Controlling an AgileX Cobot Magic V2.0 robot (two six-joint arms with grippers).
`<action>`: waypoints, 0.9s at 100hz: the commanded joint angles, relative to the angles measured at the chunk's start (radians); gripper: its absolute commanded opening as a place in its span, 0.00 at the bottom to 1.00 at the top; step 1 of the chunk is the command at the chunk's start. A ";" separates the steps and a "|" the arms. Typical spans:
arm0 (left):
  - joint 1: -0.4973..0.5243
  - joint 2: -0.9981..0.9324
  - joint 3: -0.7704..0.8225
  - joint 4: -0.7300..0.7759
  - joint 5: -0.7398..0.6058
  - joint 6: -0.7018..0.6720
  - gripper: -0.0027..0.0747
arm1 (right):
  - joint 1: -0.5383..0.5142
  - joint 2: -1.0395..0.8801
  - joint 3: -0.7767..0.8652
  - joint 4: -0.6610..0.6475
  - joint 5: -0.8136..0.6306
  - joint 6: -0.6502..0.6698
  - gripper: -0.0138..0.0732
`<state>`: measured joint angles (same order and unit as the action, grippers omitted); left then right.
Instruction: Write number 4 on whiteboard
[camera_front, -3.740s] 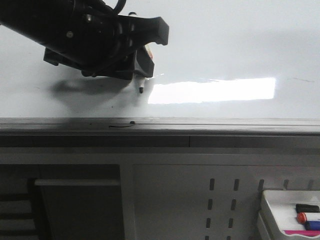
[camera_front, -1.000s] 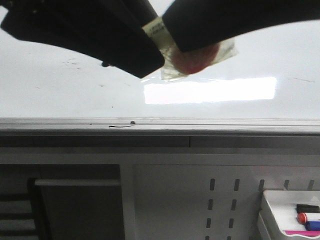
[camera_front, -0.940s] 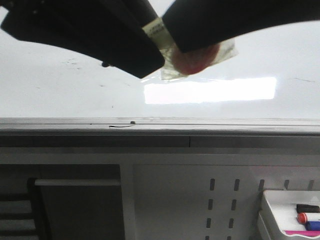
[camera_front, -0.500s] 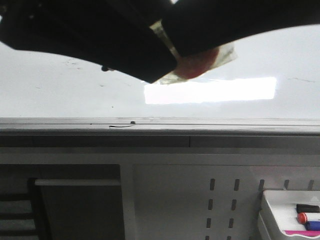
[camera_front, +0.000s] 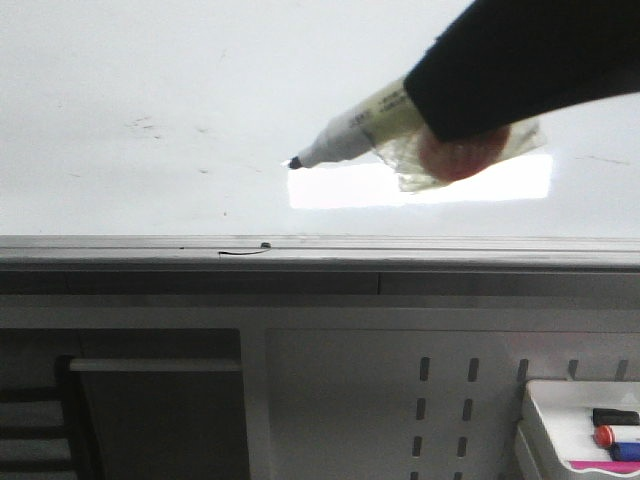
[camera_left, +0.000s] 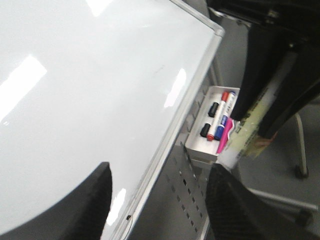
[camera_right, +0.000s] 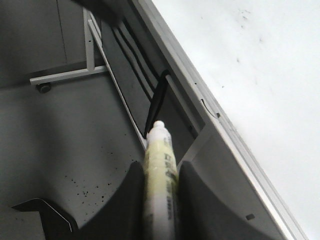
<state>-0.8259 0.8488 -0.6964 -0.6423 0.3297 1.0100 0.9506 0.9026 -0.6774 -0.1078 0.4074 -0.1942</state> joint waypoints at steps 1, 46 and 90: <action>0.031 -0.106 0.060 -0.121 -0.109 -0.014 0.51 | -0.023 -0.028 -0.003 -0.001 -0.096 -0.001 0.09; 0.050 -0.359 0.312 -0.340 -0.242 -0.014 0.01 | -0.209 0.094 0.096 -0.001 -0.497 0.008 0.10; 0.050 -0.359 0.312 -0.342 -0.237 -0.014 0.01 | -0.248 0.123 0.037 -0.001 -0.502 0.008 0.10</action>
<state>-0.7794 0.4890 -0.3532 -0.9655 0.1394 1.0061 0.7107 1.0395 -0.6048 -0.1075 -0.0181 -0.1923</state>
